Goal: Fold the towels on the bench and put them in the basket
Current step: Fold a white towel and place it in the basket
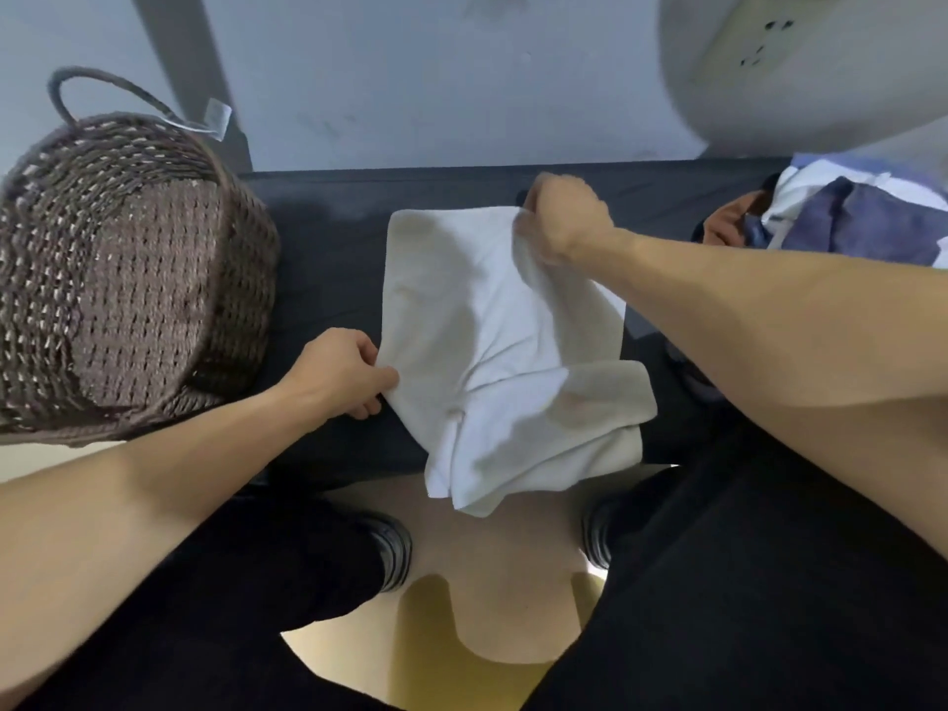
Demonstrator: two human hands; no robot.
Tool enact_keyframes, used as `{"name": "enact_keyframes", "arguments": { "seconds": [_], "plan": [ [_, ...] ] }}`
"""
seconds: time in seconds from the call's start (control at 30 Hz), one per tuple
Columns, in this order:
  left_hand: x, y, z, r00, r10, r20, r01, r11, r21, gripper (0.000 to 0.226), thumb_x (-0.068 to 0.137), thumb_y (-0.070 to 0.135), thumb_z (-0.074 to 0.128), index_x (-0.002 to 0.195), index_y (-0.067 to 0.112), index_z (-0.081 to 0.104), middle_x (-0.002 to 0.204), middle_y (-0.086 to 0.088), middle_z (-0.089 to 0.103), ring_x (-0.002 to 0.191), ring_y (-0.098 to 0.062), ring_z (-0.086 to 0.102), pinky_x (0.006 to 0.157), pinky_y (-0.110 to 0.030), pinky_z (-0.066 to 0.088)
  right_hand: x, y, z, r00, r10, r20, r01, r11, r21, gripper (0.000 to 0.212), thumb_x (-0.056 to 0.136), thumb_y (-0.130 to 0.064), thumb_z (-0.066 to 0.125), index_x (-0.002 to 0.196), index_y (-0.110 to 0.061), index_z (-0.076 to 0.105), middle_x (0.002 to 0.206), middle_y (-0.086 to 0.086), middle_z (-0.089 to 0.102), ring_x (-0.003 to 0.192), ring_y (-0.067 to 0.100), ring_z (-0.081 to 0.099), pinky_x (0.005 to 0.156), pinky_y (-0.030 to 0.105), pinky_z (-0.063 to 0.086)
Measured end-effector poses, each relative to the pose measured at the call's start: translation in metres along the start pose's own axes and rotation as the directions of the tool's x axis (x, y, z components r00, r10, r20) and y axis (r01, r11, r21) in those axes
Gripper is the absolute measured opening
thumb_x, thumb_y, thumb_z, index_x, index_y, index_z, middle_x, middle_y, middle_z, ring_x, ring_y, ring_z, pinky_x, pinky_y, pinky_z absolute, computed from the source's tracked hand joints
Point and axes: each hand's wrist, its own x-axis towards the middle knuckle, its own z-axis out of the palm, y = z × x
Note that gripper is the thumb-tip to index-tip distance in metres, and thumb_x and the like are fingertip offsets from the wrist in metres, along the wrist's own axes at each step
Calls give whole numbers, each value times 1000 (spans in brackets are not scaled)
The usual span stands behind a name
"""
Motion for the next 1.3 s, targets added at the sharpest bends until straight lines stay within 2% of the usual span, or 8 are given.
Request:
{"name": "enact_keyframes", "arguments": {
  "seconds": [0.13,0.23,0.4,0.57,0.7,0.87,1.03,1.3],
  "plan": [
    [0,5,-12,994,-68,85,42,959,280,24,85,27,70,82,7,58,66,-10,72,46,-20,69,42,-26,52,8,4,-12,997,2,75,-6,998,56,29,78,-29,71,98,-8,66,92,6,66,78,25,61,63,30,48],
    [7,20,-21,989,-111,100,55,891,450,36,85,40,70,86,4,63,67,-10,73,47,-20,69,45,-28,55,12,8,-30,959,141,244,-103,981,-164,37,66,-34,79,92,-10,65,84,6,64,74,26,62,54,26,44],
    [39,58,-28,979,163,-124,-116,941,319,43,80,50,71,73,9,65,66,-2,66,57,-16,60,48,-28,40,9,41,-55,846,327,422,-150,904,-399,53,82,-35,79,122,-5,59,105,10,60,93,27,60,60,31,45],
    [67,82,-18,938,165,-304,-188,981,-50,25,89,38,66,90,14,60,82,3,61,72,-13,58,57,-27,42,5,70,-55,830,331,448,-286,943,-168,33,95,-20,63,119,1,61,97,15,64,79,27,60,62,31,49],
    [80,85,-26,883,181,-434,-235,969,-73,25,92,33,57,74,17,63,71,2,61,63,-12,54,52,-26,38,13,87,-56,871,374,318,-452,864,223,25,97,-16,59,114,1,65,80,12,62,63,22,56,56,26,49],
    [88,78,-35,863,143,-484,-228,966,-120,18,92,35,60,84,20,68,75,7,64,70,-12,59,59,-23,42,20,93,-52,935,336,117,-355,864,356,32,95,-25,63,116,-1,65,107,18,69,75,28,62,73,37,56],
    [88,77,-46,920,30,-391,-150,948,-281,22,90,36,68,91,14,66,88,-10,70,78,-23,68,73,-40,60,15,83,-49,956,280,92,-293,871,395,30,94,-24,65,117,-5,64,117,15,66,91,30,65,79,34,56],
    [53,81,-33,983,19,-185,16,983,182,35,80,29,75,98,1,64,92,-15,70,78,-29,71,69,-40,61,-18,77,-47,858,326,397,-459,832,311,32,87,-23,73,111,-4,64,93,13,72,82,25,71,78,38,61]
  ]
}}
